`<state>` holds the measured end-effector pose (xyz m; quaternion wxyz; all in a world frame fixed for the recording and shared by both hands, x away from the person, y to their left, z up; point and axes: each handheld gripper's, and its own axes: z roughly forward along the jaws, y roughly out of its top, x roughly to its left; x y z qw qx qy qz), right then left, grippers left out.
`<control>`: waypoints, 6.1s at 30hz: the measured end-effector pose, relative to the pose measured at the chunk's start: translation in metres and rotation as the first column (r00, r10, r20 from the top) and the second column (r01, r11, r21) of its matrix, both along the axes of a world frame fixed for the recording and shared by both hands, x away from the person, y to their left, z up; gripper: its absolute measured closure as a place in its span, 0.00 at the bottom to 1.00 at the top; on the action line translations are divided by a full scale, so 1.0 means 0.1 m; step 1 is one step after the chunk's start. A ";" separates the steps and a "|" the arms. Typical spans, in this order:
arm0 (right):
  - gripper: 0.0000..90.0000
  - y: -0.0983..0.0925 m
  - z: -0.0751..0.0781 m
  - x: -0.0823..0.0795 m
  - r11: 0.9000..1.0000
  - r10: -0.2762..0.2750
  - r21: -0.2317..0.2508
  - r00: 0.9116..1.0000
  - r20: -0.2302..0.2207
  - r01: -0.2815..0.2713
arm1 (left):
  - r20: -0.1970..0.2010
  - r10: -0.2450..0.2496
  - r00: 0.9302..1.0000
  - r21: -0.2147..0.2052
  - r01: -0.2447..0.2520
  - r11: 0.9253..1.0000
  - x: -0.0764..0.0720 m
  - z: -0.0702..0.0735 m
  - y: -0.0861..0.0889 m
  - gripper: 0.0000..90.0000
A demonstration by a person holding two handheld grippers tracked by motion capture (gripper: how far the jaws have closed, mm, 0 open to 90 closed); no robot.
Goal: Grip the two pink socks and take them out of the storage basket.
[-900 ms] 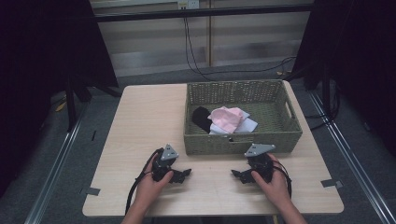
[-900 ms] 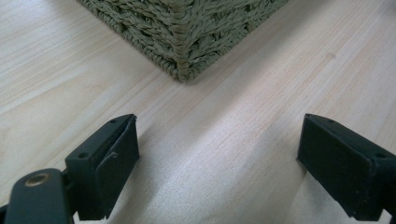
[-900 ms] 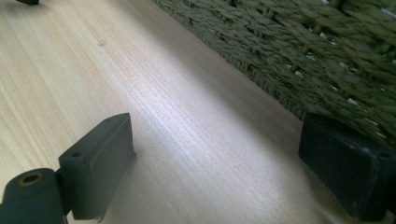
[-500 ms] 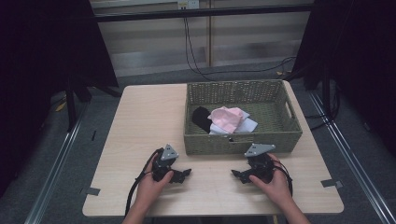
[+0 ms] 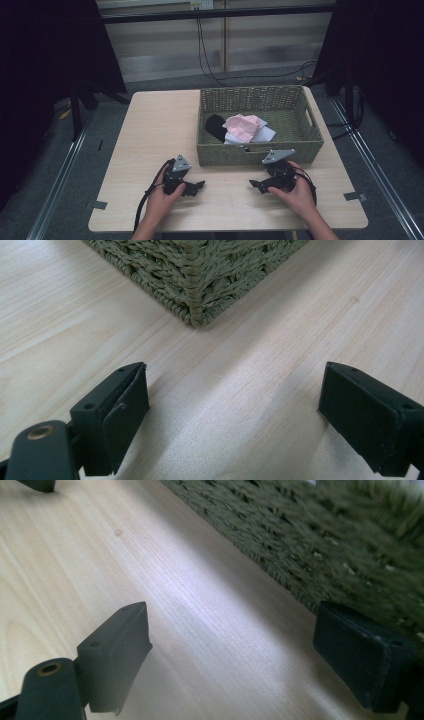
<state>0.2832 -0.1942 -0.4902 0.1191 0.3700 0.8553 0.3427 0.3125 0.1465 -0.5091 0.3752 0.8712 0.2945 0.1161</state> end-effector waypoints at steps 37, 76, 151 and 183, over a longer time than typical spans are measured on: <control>0.25 -0.13 1.11 0.15 0.993 0.116 0.016 0.989 -0.092 -0.115 | 0.001 0.001 1.000 0.001 -0.001 1.000 0.00 0.00 0.00 0.13; 0.47 -0.03 1.20 1.42 0.987 -0.045 -0.161 0.965 -0.259 0.003 | 0.001 0.003 1.000 -0.003 -0.003 1.000 0.00 0.00 0.00 0.13; 0.78 0.04 0.99 1.70 0.978 -0.131 -0.196 0.927 -0.350 0.064 | 0.003 0.004 1.000 0.003 -0.004 1.000 0.00 0.00 0.00 0.13; 0.96 -0.01 1.68 1.55 0.967 -0.058 -0.252 0.939 -0.338 -0.031 | 0.003 0.003 1.000 0.004 -0.003 1.000 0.00 0.00 0.00 0.13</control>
